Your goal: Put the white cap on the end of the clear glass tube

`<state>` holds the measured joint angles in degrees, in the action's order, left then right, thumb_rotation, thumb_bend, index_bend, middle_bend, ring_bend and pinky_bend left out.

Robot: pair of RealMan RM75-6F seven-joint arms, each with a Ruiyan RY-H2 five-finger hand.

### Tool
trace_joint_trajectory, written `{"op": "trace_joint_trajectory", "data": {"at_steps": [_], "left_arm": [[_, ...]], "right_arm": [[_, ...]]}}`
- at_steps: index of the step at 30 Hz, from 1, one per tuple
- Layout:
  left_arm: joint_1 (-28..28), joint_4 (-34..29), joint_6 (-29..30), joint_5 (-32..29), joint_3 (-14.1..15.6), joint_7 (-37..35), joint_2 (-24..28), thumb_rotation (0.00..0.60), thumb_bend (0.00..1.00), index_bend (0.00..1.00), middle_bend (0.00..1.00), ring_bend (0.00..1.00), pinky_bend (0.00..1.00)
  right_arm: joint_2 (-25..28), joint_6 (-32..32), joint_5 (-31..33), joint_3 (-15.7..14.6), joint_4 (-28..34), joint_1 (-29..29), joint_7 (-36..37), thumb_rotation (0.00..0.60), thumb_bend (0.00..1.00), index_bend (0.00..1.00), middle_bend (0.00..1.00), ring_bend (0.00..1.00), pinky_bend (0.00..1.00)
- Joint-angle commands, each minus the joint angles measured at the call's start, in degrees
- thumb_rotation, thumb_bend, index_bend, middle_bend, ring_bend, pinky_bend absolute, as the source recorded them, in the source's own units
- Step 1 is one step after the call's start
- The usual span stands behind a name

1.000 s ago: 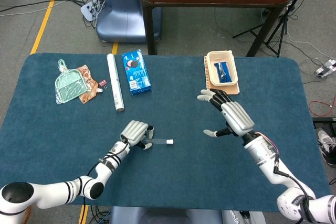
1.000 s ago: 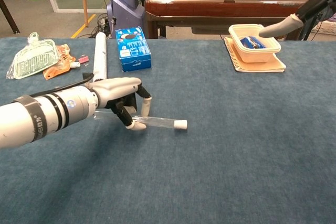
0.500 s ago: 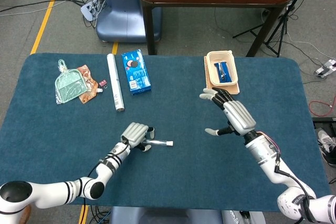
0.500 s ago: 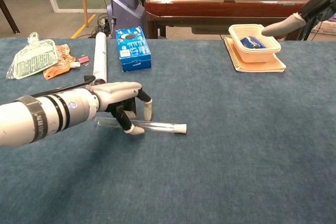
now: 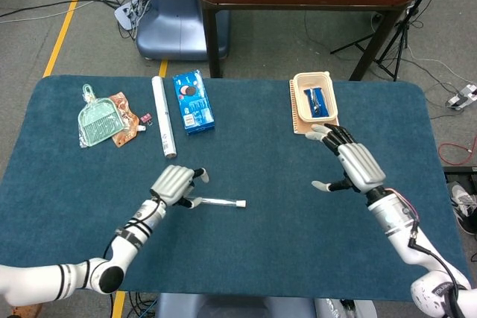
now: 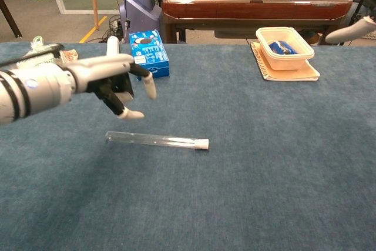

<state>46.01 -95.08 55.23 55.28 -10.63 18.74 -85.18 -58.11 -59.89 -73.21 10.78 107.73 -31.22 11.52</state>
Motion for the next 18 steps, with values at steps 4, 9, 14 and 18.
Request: {"op": "trace_joint_trajectory", "data": {"at_steps": [4, 9, 14, 18], "left_arm": [[-9.3, -7.9, 12.2, 4.8, 0.3, -4.8, 10.0, 0.6, 0.22, 0.38, 0.83, 0.78, 1.0], [-15.2, -8.0, 19.8, 8.9, 2.4, -5.8, 13.8, 0.6, 0.23, 0.38, 0.73, 0.65, 0.88], [-21.3, -6.8, 25.9, 12.4, 5.4, -7.5, 16.3, 0.6, 0.23, 0.38, 0.66, 0.53, 0.71], [-25.7, -6.0, 30.6, 15.6, 7.7, -7.9, 17.4, 0.6, 0.22, 0.38, 0.62, 0.5, 0.63]], "right_arm": [[1.8, -1.5, 1.6, -2.3, -0.5, 3.3, -2.5, 0.6, 0.2, 0.2, 0.13, 0.01, 0.06], [0.6, -5.0, 1.5, -4.1, -2.1, 6.0, -6.9, 0.6, 0.28, 0.28, 0.2, 0.05, 0.11], [-1.0, -8.4, 0.4, -5.6, -3.7, 9.1, -7.6, 0.6, 0.28, 0.29, 0.2, 0.05, 0.11], [-2.8, -11.9, -2.2, -7.2, -5.1, 11.6, -9.7, 0.6, 0.28, 0.29, 0.2, 0.05, 0.11]]}}
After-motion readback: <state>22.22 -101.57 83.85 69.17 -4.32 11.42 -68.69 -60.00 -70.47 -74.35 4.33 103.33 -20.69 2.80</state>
